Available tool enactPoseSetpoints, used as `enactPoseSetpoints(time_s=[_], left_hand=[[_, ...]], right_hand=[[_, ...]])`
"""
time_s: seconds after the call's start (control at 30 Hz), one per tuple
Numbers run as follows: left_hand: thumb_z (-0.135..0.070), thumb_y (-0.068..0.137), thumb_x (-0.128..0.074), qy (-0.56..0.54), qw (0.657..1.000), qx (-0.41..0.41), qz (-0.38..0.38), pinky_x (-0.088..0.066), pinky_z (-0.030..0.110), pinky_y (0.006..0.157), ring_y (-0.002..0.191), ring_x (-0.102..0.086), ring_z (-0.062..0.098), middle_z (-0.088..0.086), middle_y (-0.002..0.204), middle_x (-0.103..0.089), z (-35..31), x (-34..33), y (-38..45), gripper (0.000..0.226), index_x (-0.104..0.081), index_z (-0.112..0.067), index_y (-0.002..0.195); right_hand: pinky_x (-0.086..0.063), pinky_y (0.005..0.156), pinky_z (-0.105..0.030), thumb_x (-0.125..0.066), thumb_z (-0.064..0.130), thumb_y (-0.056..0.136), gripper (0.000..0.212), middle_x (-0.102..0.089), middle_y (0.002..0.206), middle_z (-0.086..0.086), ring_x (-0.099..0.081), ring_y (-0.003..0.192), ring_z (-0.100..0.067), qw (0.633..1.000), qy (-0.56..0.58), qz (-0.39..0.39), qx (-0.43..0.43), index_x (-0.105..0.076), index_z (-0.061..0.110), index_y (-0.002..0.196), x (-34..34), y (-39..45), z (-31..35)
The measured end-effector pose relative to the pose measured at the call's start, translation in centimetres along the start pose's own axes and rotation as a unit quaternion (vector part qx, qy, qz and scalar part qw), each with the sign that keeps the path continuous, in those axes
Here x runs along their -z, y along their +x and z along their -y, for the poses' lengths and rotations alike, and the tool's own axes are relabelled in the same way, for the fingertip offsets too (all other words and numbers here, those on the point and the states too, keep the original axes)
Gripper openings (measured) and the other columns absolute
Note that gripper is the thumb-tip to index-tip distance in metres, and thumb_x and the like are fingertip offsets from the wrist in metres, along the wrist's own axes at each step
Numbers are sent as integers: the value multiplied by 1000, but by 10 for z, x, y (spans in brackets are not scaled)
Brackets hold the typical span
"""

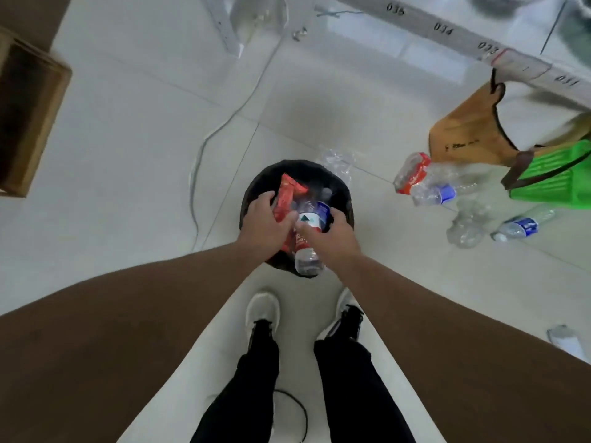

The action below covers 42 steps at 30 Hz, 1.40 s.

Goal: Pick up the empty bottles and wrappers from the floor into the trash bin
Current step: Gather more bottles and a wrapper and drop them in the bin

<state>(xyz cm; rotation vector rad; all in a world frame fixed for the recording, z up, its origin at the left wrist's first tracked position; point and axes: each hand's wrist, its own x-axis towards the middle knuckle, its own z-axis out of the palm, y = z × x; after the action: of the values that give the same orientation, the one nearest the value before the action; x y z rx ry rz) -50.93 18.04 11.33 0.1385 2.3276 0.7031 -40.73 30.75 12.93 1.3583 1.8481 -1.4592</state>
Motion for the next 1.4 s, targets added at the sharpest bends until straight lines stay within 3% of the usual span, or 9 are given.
enactPoseSetpoints(time_s=[0.07, 0.17, 0.3, 0.5, 0.63, 0.9, 1.03, 1.13, 1.4], left_hand=[[-53, 94, -66, 25, 999, -18, -27, -54, 46, 104, 115, -60, 16, -6, 127, -60, 8, -2, 1, 51, -57, -25, 135], [-55, 92, -64, 76, 996, -22, -32, -47, 50, 112, 135, -50, 24, 1, 147, -53, 16, 11, -13, 69, -47, -24, 151], [-58, 90, -64, 109, 993, -47, -3, -46, 52, 113, 140, -46, 27, 2, 152, -50, 9, 40, -31, 76, -43, -25, 155], [-58, 88, -68, 108, 990, -88, 9, -46, 51, 112, 136, -49, 25, 0, 147, -52, -36, 73, -54, 74, -44, -31, 152], [-60, 86, -70, 94, 987, -127, 27, -48, 50, 111, 134, -51, 25, 1, 145, -54, -68, 89, -70, 74, -48, -29, 150], [-66, 85, -69, 101, 973, -198, 55, -45, 37, 110, 137, -48, 17, -3, 151, -49, -107, 105, -128, 83, -43, -29, 154], [-78, 84, -63, 135, 966, -207, 80, -42, 34, 106, 140, -44, 14, -8, 154, -45, -118, 101, -158, 83, -39, -39, 153], [-77, 84, -61, 156, 955, -227, 110, -50, 48, 109, 139, -50, 23, -3, 149, -53, -136, 93, -176, 74, -48, -39, 146], [-60, 90, -70, 211, 919, -299, 148, -29, 46, 126, 153, -32, 23, 3, 164, -36, -186, 19, -242, 83, -38, -28, 160]], right_hand=[[-58, 97, -43, -73, 66, 85, 92, -56, 138, -5, -63, 116, -24, 1000, -9, 6, 7, -40, 23, 159, -8, 4, -7], [-61, 92, -42, -75, 70, 77, 95, -58, 138, -6, -67, 112, -23, 1000, -3, 20, 6, -43, 28, 155, -2, -11, -17], [-49, 111, -46, -75, 76, 71, 112, -43, 156, -2, -52, 140, -24, 999, -42, 2, -1, -32, 31, 164, 29, -35, -21], [-42, 94, -35, -73, 81, 65, 91, -36, 122, 11, -53, 131, -21, 994, -99, -37, 40, -43, 45, 143, 73, -71, 1], [-45, 111, -43, -72, 82, 67, 108, -35, 159, 3, -48, 143, -23, 994, -75, -71, 36, -34, 42, 159, 95, -100, 17], [-40, 113, -40, -75, 81, 69, 114, -30, 165, 3, -40, 150, -20, 993, 37, -111, 14, -28, 43, 165, 122, -178, 19], [-43, 116, -40, -77, 78, 73, 111, -29, 165, 4, -42, 149, -20, 989, 63, -135, 0, -27, 42, 166, 136, -221, -8], [-44, 112, -39, -75, 79, 72, 111, -30, 165, 5, -44, 147, -20, 984, 67, -162, -20, -28, 43, 165, 157, -250, -36], [-51, 101, -43, -68, 85, 66, 111, -38, 158, 0, -52, 139, -27, 952, 91, -255, -142, -34, 41, 162, 222, -313, -165]])
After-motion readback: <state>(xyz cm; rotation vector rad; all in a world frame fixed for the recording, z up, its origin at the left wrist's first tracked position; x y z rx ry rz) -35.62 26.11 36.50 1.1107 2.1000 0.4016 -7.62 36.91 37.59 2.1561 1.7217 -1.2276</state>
